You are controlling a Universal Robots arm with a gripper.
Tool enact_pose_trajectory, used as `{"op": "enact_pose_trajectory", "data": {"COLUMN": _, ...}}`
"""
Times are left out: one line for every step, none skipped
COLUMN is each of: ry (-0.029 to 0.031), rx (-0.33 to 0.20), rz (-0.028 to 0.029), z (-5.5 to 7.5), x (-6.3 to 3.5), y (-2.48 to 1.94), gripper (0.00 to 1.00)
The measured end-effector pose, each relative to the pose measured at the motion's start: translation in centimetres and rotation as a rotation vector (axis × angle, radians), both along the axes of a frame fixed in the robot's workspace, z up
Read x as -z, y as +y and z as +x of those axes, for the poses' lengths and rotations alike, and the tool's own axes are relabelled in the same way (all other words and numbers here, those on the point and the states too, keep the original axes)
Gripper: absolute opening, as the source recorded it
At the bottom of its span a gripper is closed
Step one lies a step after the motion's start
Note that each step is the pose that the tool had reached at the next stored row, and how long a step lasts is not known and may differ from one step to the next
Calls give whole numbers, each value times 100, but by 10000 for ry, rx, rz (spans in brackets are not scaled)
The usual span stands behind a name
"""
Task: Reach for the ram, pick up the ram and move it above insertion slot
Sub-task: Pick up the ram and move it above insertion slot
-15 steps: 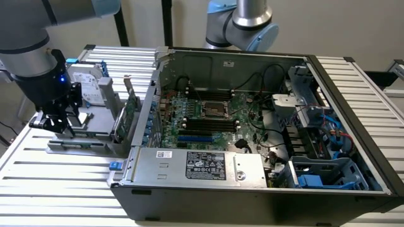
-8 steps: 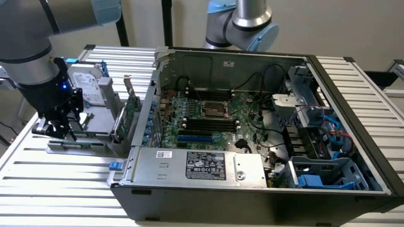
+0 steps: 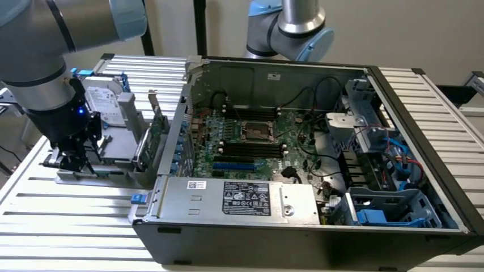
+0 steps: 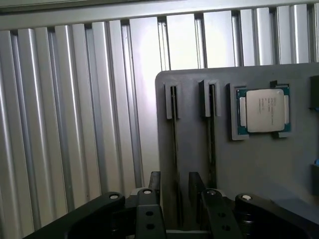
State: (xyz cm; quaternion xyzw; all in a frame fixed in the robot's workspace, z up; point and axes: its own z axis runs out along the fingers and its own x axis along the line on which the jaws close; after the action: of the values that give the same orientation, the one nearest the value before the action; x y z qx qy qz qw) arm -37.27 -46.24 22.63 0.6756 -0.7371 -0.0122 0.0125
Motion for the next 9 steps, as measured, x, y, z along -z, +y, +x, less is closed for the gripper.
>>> {"op": "enact_pose_trajectory", "data": {"ry": -1, "rx": -45, "rz": 0, "z": 0, "x": 18, "y": 0, "gripper": 36}}
{"op": "enact_pose_trajectory", "data": {"ry": -1, "rx": -91, "rz": 0, "z": -1, "x": 36, "y": 0, "gripper": 36}}
{"op": "enact_pose_trajectory", "data": {"ry": -1, "rx": -141, "rz": 0, "z": -2, "x": 55, "y": 0, "gripper": 36}}
{"op": "enact_pose_trajectory", "data": {"ry": -3, "rx": -189, "rz": 1, "z": -5, "x": 72, "y": 0, "gripper": 36}}
{"op": "enact_pose_trajectory", "data": {"ry": -4, "rx": -243, "rz": 1, "z": -8, "x": 91, "y": 0, "gripper": 36}}
{"op": "enact_pose_trajectory", "data": {"ry": -6, "rx": -300, "rz": 1, "z": -12, "x": 109, "y": 0, "gripper": 36}}
{"op": "enact_pose_trajectory", "data": {"ry": -11, "rx": -359, "rz": 3, "z": -16, "x": 127, "y": 0, "gripper": 36}}
{"op": "enact_pose_trajectory", "data": {"ry": -18, "rx": -419, "rz": 5, "z": -20, "x": 145, "y": 0, "gripper": 36}}
{"op": "enact_pose_trajectory", "data": {"ry": -26, "rx": -477, "rz": 7, "z": -24, "x": 163, "y": 0, "gripper": 36}}
